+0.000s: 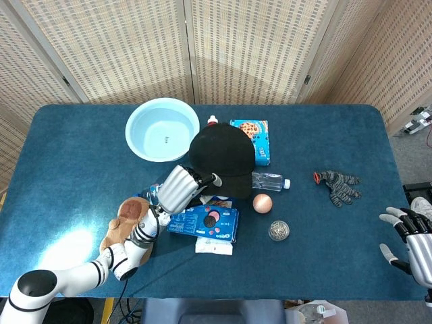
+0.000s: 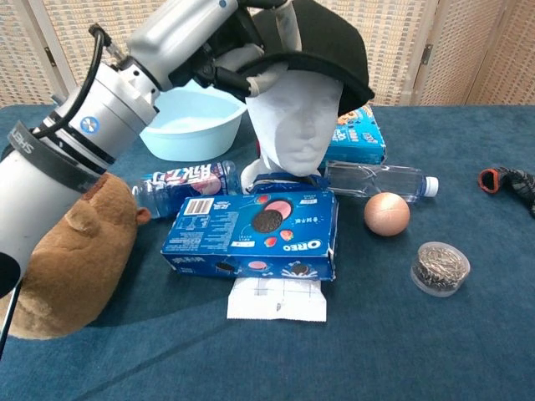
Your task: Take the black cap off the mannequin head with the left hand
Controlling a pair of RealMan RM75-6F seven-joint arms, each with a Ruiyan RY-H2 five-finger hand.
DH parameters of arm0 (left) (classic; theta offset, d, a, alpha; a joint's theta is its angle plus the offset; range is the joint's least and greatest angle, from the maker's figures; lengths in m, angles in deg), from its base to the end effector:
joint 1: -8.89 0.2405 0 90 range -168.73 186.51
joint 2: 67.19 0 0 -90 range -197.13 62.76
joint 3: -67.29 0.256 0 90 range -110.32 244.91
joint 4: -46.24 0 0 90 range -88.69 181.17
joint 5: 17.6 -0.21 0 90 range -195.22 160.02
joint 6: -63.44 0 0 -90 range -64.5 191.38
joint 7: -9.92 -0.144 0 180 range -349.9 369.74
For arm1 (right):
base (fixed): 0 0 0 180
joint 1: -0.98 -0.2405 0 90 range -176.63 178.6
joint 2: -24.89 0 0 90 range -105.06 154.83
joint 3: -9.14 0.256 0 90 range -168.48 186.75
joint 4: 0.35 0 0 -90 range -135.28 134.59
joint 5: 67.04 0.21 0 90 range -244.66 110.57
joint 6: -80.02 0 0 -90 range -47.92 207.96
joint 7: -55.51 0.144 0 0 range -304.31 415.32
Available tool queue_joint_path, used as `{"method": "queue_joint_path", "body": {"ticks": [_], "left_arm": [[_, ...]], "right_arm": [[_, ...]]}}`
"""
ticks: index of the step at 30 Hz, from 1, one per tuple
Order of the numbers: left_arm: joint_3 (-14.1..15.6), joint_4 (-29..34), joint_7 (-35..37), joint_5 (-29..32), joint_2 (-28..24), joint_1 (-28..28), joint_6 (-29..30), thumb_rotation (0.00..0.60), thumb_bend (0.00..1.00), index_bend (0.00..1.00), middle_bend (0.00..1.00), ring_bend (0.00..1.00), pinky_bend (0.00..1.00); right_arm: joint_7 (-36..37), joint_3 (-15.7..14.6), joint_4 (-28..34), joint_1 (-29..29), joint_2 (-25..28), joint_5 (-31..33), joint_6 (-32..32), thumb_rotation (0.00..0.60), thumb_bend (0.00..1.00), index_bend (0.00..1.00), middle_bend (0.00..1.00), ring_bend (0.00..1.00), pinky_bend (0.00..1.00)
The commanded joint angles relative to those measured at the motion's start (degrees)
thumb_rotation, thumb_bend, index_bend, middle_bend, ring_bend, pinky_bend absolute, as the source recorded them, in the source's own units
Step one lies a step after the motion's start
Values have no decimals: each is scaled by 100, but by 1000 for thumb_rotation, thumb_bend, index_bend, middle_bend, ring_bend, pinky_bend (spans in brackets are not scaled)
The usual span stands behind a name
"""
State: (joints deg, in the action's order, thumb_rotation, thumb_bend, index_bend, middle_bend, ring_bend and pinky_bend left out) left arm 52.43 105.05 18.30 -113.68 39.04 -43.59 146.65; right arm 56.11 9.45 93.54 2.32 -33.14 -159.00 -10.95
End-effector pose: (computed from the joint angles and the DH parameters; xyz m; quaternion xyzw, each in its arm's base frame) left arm -0.0337 0.3547 -0.0128 -0.6449 -0.1754 -0.6879 0.2831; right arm -0.3134 -0.1377 0.1913 0.6066 -0.3610 0.3729 0.6022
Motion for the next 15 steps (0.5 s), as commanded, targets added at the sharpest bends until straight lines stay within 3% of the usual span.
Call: {"method": "queue_joint_path", "body": {"ticks": [1, 15], "left_arm": [[-164, 74, -60, 98, -49, -89, 18, 600, 399, 556, 1000, 1000, 1000], [-785, -193, -163, 607, -272, -421, -21, 600, 399, 545, 1000, 1000, 1000]], "right_arm": [[7, -9, -6, 5, 1, 1, 10, 600, 283, 298, 225, 151, 219], [29, -12, -12, 31, 16, -15, -15, 600, 283, 298, 226, 151, 219]]}}
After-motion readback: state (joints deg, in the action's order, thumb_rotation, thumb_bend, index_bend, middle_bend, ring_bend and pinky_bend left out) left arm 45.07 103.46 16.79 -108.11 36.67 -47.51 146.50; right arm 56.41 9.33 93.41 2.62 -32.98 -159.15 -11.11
